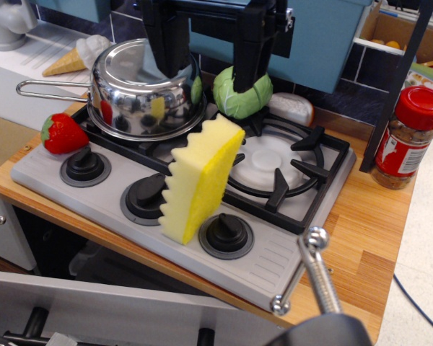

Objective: Wipe pot with sponge

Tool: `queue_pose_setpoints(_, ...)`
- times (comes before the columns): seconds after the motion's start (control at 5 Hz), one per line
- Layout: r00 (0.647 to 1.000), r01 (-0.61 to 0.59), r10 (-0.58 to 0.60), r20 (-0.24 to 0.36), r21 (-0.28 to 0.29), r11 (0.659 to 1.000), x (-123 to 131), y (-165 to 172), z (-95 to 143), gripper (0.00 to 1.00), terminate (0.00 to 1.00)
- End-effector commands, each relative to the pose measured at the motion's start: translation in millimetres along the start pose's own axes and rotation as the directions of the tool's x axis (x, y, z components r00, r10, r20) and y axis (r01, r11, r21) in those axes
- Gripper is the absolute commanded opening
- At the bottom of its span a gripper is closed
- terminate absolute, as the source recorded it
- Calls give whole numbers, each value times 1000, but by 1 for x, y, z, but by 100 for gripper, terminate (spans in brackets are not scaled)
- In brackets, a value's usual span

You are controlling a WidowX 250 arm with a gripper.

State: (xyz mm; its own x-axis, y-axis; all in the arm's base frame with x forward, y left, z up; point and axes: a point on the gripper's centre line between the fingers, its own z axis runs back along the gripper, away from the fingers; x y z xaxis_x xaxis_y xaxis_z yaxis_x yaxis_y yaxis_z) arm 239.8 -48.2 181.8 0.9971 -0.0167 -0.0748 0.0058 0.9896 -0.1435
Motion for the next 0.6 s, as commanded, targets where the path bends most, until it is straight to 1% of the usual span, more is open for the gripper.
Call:
queue_pose_setpoints(0.0,1000,0,0,0,0,1000,0,0,0,100,0)
queue_pose_setpoints(0.2,999,26,-28,44,44,999,1,2,-15,100,0)
queue_pose_setpoints(0.4,997,46,-50,52,68,997,4,3,-27,100,0)
